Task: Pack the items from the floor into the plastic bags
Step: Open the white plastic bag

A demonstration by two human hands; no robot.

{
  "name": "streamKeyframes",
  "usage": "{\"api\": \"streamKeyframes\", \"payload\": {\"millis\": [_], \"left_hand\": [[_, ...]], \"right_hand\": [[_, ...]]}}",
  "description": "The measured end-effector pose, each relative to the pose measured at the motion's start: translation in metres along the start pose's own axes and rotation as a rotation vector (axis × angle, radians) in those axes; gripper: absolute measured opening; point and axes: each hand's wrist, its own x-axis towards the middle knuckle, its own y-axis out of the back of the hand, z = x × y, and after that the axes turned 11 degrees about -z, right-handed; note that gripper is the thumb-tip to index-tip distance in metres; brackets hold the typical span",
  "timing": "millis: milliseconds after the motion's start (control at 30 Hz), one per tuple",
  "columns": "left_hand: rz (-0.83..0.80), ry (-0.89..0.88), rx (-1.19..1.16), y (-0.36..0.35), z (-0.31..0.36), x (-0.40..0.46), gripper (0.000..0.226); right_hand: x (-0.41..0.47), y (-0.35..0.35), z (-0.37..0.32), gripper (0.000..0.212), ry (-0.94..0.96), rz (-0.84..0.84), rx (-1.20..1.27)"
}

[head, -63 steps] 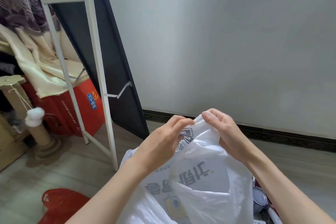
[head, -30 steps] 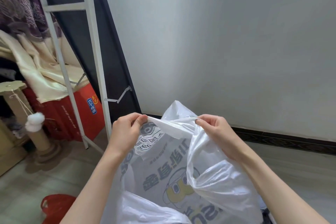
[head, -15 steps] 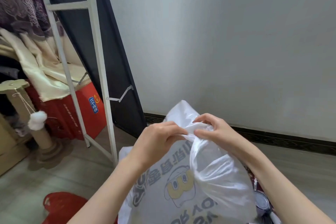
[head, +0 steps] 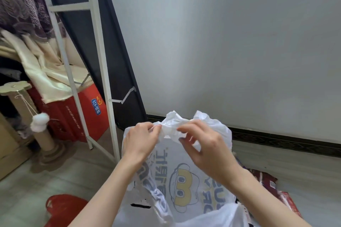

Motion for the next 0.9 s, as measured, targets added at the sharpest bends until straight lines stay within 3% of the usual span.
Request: {"api": "streamKeyframes", "payload": {"millis": [200,300,367,467,633,800,900], "left_hand": [[-0.341,-0.37,-0.239,0.011,-0.002,-0.005,0.026],[-0.389,-0.49,-0.277,0.013,0.002,-0.009,0.022],[-0.332,-0.516,-0.313,0.016,0.002,-0.009,0.014],[-0.209,-0.452,-0.403,0.022,-0.003,-0.007,0.018],[-0.128,-0.368,-0.267,0.019,-0.008,-0.004,0.014],[-0.002,-0.248,-0.023,0.017,-0.017,0.006,0.021],[0.217,-0.409,0.105,0.016,-0.003,0.001,0.025]], "right_hand": [[0.001,-0.011,0.036,0.068,-0.028,-0.21,-0.231],[0.002,-0.011,0.048,0.067,-0.041,-0.228,-0.233],[0.001,-0.013,0.054,0.046,-0.045,-0.19,-0.193],[0.001,-0.01,0.053,0.02,-0.186,-0.12,0.084],[0.003,-0.006,0.046,0.017,-0.385,-0.131,0.246],[0.017,-0.01,0.031,0.023,-0.463,-0.027,0.471],[0.022,-0.014,0.03,0.025,-0.518,0.052,0.578]]}}
